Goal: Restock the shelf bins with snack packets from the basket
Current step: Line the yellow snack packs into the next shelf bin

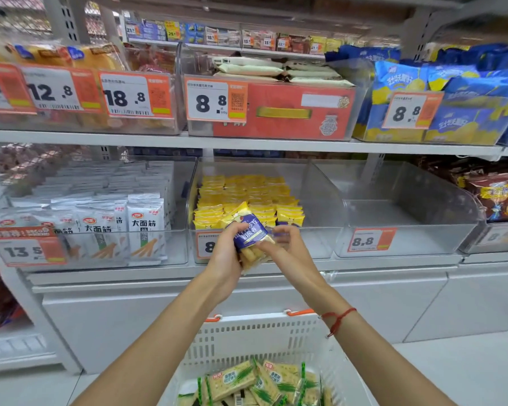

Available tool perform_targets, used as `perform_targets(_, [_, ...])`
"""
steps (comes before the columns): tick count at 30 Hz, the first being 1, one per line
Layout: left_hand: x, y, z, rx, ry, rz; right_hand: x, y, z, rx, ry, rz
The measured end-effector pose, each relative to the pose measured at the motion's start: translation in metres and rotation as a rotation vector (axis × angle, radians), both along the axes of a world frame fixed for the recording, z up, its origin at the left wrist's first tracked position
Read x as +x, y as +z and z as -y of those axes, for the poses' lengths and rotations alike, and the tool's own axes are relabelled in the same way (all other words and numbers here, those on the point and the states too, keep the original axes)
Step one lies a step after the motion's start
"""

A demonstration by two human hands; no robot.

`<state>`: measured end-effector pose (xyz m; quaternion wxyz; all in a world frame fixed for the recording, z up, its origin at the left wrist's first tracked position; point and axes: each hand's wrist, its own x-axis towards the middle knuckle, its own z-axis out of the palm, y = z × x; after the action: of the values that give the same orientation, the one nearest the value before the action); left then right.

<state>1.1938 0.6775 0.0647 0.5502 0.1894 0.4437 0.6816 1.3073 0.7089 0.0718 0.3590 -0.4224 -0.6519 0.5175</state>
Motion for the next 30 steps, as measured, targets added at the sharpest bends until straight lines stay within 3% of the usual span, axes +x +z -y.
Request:
perform_targets(3, [0.000, -0.002, -0.004, 0.019, -0.002, -0.061, 0.002, 0.003, -0.007, 0.242, 0.024, 0.201])
perform_targets(5, [0.003, -0.002, -0.005, 0.032, -0.013, -0.109, 0.004, 0.009, -0.009, 0.328, 0.123, 0.218])
perform_targets(7, [0.004, -0.001, -0.006, 0.043, -0.025, -0.137, 0.007, 0.012, -0.010, 0.297, 0.210, 0.174])
perform_targets(12, [-0.001, 0.005, -0.014, 0.012, -0.034, -0.257, 0.005, 0.009, -0.026, 0.284, 0.185, 0.120])
perform_targets(17, [-0.009, 0.028, -0.030, 0.114, -0.103, -0.550, 0.009, 0.031, -0.052, 0.242, 0.249, 0.025])
perform_targets(21, [-0.015, 0.054, -0.062, 0.055, -0.139, -1.015, 0.018, 0.043, -0.081, 0.305, 0.196, 0.023])
perform_targets(26, [-0.016, 0.074, -0.093, -0.080, -0.325, -1.130, 0.030, 0.040, -0.113, 0.325, 0.175, 0.072])
perform_targets(30, [-0.022, 0.069, -0.101, -0.124, -0.358, -0.961, 0.031, 0.033, -0.122, 0.337, 0.269, 0.087])
